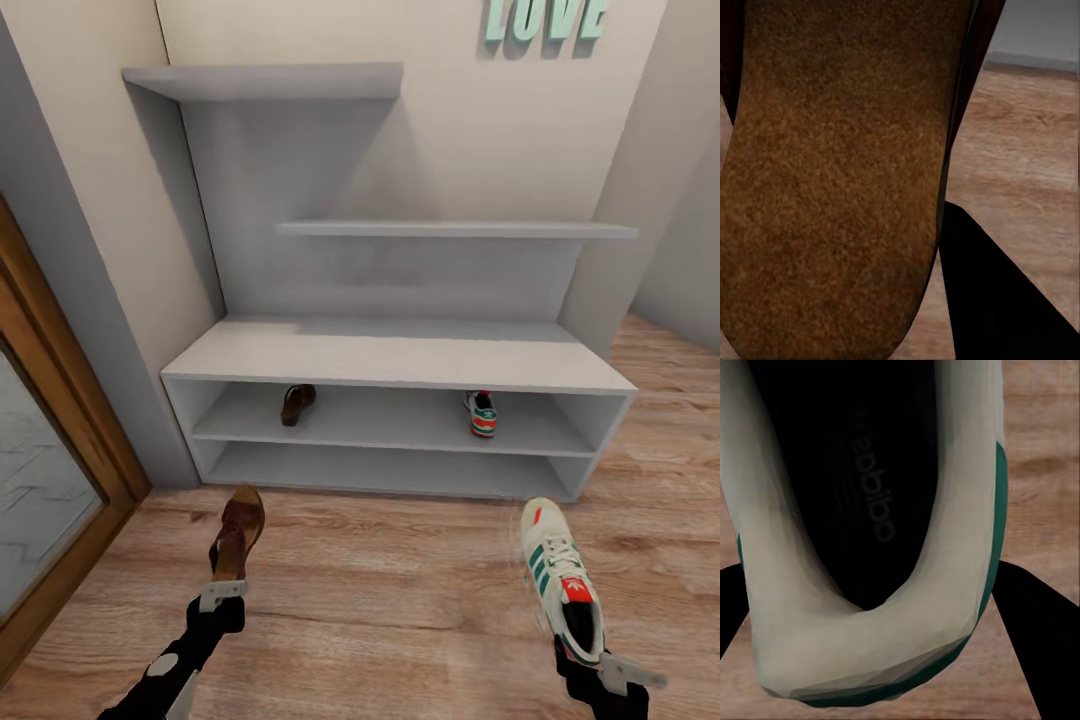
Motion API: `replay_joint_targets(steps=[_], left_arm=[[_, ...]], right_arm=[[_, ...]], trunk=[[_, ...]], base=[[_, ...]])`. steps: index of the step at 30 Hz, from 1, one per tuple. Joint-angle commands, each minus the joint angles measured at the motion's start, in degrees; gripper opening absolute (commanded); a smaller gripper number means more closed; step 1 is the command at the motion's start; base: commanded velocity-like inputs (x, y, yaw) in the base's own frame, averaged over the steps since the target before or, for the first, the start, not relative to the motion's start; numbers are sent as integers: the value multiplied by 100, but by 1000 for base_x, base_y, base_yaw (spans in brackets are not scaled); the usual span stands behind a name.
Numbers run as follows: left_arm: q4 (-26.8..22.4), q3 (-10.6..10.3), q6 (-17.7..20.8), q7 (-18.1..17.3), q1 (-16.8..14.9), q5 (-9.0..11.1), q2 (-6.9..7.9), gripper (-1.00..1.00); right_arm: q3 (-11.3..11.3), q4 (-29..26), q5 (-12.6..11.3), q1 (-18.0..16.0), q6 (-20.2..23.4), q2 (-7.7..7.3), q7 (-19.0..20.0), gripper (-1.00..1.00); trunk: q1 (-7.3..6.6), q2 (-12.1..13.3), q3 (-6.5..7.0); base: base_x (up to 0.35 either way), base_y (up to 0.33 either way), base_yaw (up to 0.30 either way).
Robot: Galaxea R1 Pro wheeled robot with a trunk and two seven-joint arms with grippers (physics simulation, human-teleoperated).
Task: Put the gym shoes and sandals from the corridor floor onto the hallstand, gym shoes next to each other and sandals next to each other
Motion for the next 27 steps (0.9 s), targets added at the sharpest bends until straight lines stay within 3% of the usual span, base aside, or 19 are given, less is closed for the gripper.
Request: replay_joint_targets(steps=[1, 3, 7, 12, 16, 20, 22, 27], left_arm=[[-85, 59, 339, -49, -61, -96, -28, -100], [-314, 61, 1086, -63, -262, -216, -72, -100], [-628, 56, 2210, -66, -705, -352, -248, -100], [-724, -170, 3055, -40, -1248, -618, -457, -100], [-698, -309, 3503, -27, -1603, -731, -590, -100], [-662, -349, 3847, 80, -1919, -759, -699, -100], [-657, -354, 3925, 187, -2007, -758, -713, -100], [-690, -356, 3993, 383, -2082, -751, -716, -100]], right_arm=[[-270, -12, 79, -6, -18, -87, 64, -100], [-813, -32, 71, -6, 10, -332, 79, -100], [-1540, -60, 59, -6, 277, -753, 89, -100], [-1970, -234, 54, -6, 1151, -1184, 102, -100], [-2414, -462, 53, -6, 1732, -1365, 107, -100], [-2929, -884, 57, -6, 2170, -1441, 114, -100], [-3115, -1087, 64, -6, 2359, -1452, 115, -100], [-3819, -1600, 76, -8, 3024, -1541, 114, -100]], trunk=[[-1, -2, -4], [-1, -2, -4], [-1, -2, -4], [-1, -2, -4], [-1, -2, -4], [-1, -2, -4], [-1, -2, -4], [-1, -2, -4]], base=[[0, 0, 0], [0, 0, 0], [0, 0, 0], [0, 0, 0], [0, 0, 0], [0, 0, 0], [0, 0, 0], [0, 0, 0]])
